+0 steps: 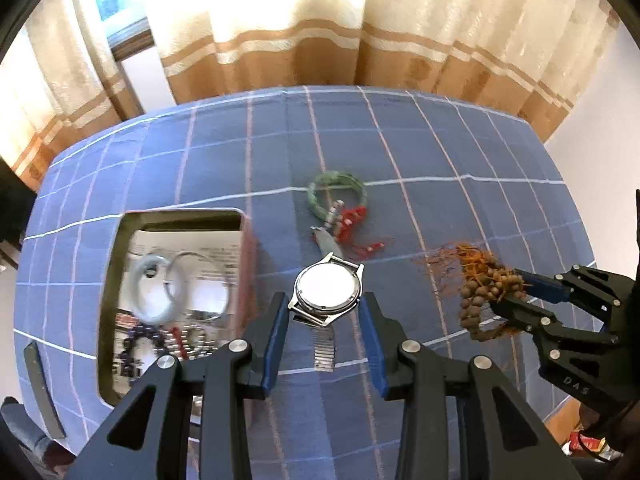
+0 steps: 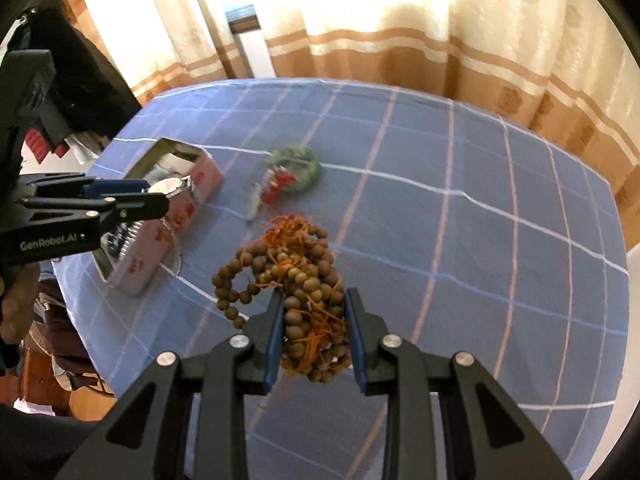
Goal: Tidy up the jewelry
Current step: 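Carry the wristwatch and prayer beads over the tin with both grippers, then open both grippers to drop the watch and prayer beads into the tin, then grasp the jade pendant cord with the right gripper while the left grasps the green jade bangle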
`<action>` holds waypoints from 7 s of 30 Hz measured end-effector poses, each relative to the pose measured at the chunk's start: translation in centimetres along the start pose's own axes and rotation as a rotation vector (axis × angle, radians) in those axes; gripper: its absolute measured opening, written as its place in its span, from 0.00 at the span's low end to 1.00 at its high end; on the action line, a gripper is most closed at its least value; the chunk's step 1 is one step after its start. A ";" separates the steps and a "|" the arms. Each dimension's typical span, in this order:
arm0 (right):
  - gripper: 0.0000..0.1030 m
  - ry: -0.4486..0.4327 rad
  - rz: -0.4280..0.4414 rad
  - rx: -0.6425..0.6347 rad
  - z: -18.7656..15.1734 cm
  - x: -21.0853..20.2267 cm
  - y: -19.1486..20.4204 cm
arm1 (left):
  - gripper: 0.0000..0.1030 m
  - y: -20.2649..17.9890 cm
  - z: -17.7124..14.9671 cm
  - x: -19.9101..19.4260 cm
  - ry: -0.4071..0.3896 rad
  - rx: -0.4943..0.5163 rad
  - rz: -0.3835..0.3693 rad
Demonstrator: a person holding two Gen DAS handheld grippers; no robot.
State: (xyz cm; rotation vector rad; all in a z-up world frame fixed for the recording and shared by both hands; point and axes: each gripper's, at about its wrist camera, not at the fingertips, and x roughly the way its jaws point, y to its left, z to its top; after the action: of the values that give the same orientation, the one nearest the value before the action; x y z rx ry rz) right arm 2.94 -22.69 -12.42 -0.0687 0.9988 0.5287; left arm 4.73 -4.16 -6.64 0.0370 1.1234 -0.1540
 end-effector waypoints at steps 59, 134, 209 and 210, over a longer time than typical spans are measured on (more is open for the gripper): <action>0.30 -0.073 0.202 -0.273 10.9 3.8 14.5 | 0.36 15.4 -1.2 -3.4 -0.064 -0.280 0.144; 0.72 0.043 0.167 -0.260 10.2 9.7 13.6 | 0.66 17.2 -1.5 1.7 0.023 -0.362 0.158; 0.12 0.006 0.002 0.067 4.3 2.8 -2.4 | 0.05 2.1 6.2 5.8 0.056 -0.077 -0.012; 0.12 0.004 0.004 0.063 4.4 2.8 -2.2 | 0.05 2.3 6.1 5.2 0.049 -0.082 -0.011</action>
State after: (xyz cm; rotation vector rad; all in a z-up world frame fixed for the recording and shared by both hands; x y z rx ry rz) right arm 8.59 -22.24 -12.65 -0.0112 1.0191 0.5008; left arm 12.75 -3.05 -8.79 -0.0384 1.1778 -0.1178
